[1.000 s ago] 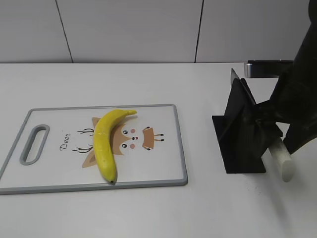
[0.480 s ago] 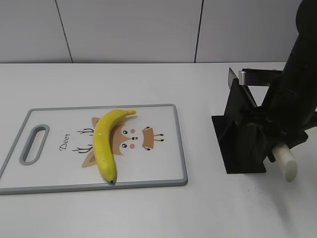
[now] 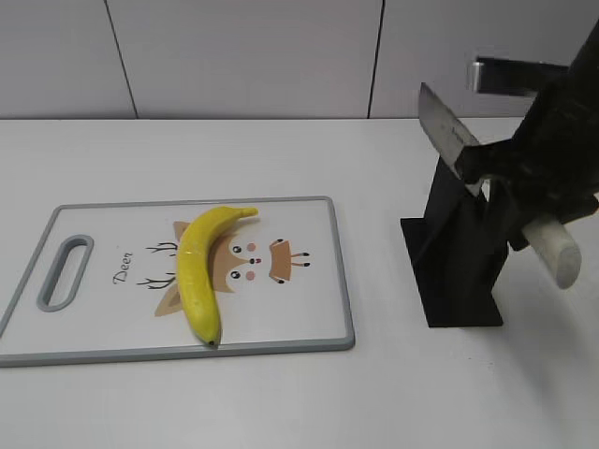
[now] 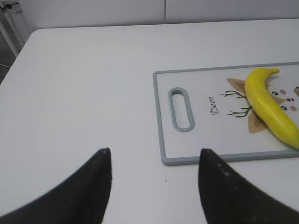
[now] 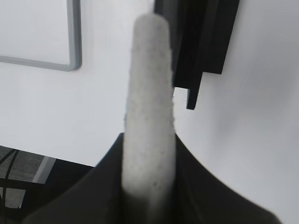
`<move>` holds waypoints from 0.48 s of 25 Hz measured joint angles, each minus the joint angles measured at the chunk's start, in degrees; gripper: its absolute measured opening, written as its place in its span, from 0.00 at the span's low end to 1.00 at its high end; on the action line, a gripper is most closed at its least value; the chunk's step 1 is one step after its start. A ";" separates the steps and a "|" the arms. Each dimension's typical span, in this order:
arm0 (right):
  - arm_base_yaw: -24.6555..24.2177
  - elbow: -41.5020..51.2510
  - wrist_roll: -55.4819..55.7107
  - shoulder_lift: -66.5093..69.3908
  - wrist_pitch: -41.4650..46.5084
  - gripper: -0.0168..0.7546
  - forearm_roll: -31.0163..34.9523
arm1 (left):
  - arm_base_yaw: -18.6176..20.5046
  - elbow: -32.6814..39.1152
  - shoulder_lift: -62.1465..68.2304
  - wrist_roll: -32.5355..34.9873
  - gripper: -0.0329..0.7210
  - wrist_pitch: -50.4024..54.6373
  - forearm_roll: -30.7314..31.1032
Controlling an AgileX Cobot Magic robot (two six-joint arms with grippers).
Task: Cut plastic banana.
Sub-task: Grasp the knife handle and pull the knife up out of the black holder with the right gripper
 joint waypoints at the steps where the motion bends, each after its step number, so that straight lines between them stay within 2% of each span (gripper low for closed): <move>1: 0.00 -0.42 -0.15 -0.77 0.00 0.26 -0.06 | 0.00 0.00 0.00 0.00 0.79 0.00 0.00; 7: 0.00 -3.65 -3.28 -4.28 -0.15 0.26 -2.96 | 0.00 0.00 0.00 0.00 0.79 0.00 0.05; 12: 0.00 -6.73 -13.96 -4.79 -1.50 0.26 -0.71 | 0.00 0.00 0.00 0.00 0.79 0.00 0.24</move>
